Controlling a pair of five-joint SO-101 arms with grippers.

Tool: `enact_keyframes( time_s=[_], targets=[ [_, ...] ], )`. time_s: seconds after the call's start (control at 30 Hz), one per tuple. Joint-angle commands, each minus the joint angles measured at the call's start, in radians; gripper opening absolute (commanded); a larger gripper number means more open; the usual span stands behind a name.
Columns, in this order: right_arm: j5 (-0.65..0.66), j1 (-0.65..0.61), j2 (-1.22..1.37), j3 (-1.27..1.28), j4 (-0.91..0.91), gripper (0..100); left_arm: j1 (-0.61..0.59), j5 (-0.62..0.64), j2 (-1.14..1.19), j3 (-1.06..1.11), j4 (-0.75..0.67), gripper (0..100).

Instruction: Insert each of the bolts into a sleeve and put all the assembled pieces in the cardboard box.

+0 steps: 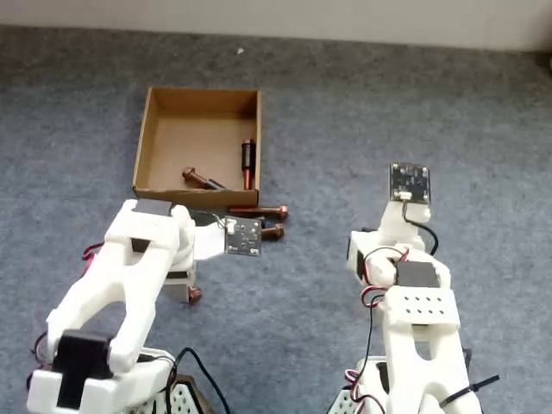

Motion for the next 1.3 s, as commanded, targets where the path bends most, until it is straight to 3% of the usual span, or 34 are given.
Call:
enact_keyframes(
  time_s=[0.0,0.17,0.4,0.57,0.7,0.8,1.0,1.27],
  targets=[
    [-0.002,0.012,-0.019,-0.008,-0.027,0.5,0.01,-0.25,0.058,-0.045,-0.044,24],
    [-0.002,0.012,-0.019,-0.008,-0.027,0.5,0.038,-0.239,0.07,-0.05,-0.043,16],
    [-0.002,0.01,-0.019,-0.008,-0.027,0.5,0.108,0.034,0.018,-0.048,-0.043,9],
    [-0.002,0.01,-0.019,-0.008,-0.027,0.5,0.15,0.238,-0.021,-0.047,-0.038,9],
    [-0.002,0.01,-0.019,-0.008,-0.027,0.5,0.137,0.318,-0.03,-0.045,-0.038,21],
    [-0.002,0.01,-0.019,-0.008,-0.027,0.5,0.099,0.33,-0.028,-0.045,-0.043,27],
    [-0.002,0.01,-0.019,-0.007,-0.025,0.5,0.082,0.325,-0.024,-0.042,-0.077,25],
    [-0.002,0.01,-0.019,-0.007,-0.024,0.5,0.064,0.192,-0.024,0.056,-0.206,17]
  ],
)
